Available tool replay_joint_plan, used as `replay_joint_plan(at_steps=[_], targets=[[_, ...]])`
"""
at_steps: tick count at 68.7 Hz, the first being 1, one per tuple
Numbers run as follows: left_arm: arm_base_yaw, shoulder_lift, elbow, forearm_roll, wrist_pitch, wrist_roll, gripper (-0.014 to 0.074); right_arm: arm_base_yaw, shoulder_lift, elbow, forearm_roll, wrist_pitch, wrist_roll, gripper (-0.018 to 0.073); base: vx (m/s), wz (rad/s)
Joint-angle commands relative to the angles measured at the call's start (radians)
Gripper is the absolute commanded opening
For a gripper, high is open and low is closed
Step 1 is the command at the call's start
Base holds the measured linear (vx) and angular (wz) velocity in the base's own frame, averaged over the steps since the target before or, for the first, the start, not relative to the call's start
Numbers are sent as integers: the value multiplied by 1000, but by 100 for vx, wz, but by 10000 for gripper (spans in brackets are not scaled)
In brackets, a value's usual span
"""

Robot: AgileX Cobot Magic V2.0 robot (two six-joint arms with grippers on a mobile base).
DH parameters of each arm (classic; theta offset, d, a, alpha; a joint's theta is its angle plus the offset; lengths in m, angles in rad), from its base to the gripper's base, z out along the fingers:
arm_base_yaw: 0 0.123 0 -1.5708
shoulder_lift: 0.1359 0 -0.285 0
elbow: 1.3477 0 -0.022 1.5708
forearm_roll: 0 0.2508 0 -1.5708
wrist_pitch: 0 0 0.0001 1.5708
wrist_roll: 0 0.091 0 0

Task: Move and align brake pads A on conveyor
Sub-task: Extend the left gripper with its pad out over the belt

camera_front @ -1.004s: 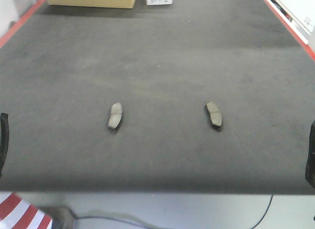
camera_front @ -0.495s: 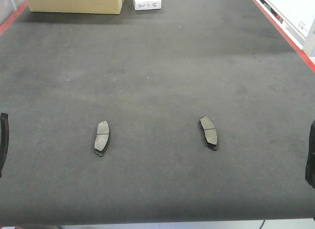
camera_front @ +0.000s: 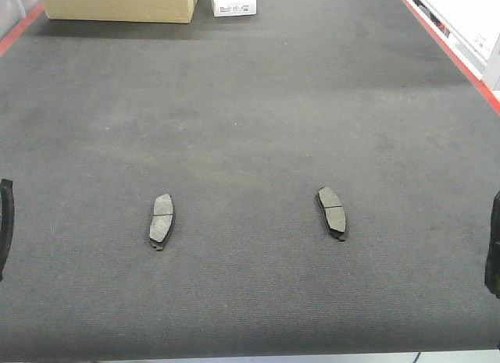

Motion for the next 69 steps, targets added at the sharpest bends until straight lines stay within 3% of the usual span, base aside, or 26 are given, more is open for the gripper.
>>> replay_joint_plan(at_steps=[1,35,46,58,69], targets=[[-6,7,-32,-10,-101,-2,60,-2,6,-31,-2,-99,-9,-4,0,0],[-6,9,-32,-22,-143,-5,60,-2,6,-31,-2,-99,-9,-4,0,0],[-6,133,-69,-64,-149,4,60,-2,6,-31,-2,-99,-9,-4,0,0],[-6,412,-202,-80,-109,115,60,-2,6,-31,-2,-99,-9,-4,0,0],[-29,700,-353,-187,-89,262,60,-2,6,-31,-2,-99,-9,-4,0,0]])
